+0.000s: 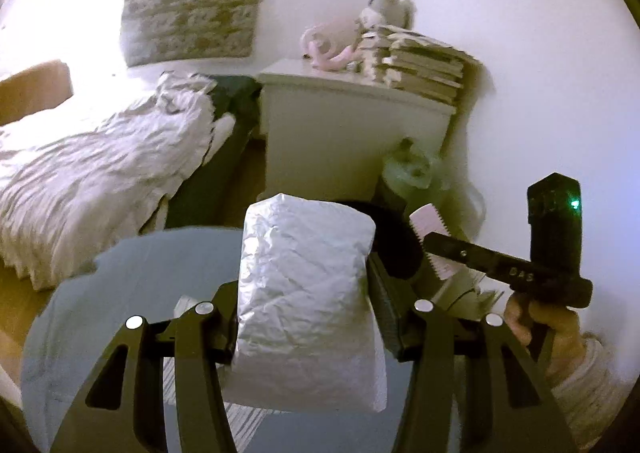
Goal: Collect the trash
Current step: 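Carry the bubble-wrap bag and pink roller over the black bin, then open both grippers to drop the items into the bin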
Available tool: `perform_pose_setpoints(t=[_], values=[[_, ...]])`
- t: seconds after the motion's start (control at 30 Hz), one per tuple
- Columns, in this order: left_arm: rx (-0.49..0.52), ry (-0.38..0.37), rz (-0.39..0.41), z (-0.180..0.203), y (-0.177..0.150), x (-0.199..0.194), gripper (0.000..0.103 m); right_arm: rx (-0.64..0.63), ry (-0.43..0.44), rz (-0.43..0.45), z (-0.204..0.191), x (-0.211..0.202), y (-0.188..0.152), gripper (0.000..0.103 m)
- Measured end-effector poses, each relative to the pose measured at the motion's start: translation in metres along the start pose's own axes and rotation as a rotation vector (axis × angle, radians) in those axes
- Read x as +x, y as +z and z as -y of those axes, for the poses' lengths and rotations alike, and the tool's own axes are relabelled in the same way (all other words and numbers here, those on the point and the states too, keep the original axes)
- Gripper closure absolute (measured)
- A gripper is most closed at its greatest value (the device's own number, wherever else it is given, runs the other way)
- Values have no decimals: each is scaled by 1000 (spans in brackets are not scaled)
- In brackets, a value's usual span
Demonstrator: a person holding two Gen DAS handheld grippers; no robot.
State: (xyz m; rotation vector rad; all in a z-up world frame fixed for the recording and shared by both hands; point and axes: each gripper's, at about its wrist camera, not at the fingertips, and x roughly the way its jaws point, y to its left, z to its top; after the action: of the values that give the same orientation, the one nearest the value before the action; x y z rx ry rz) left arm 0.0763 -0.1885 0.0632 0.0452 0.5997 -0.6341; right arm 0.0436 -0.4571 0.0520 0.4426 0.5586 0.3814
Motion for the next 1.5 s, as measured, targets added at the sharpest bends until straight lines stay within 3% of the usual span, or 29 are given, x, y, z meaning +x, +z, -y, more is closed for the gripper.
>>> perform_pose_setpoints(t=[0.23,0.53,0.7,1.07,1.5], values=[[42,-62,-3,26,25,43,52,53,-47,79,46,-14,19,73],[-17,-187,-46,43,51,131,52,170,-137,154,130,3,46,73],[-42,-240,-91,45,58,187,52,194,-176,145,165,24,57,73],[-46,-252,-208,52,58,283,52,191,-276,75,229,73,64,73],[-73,-230,-272,43,51,313,48,123,-310,37,223,99,65,73]])
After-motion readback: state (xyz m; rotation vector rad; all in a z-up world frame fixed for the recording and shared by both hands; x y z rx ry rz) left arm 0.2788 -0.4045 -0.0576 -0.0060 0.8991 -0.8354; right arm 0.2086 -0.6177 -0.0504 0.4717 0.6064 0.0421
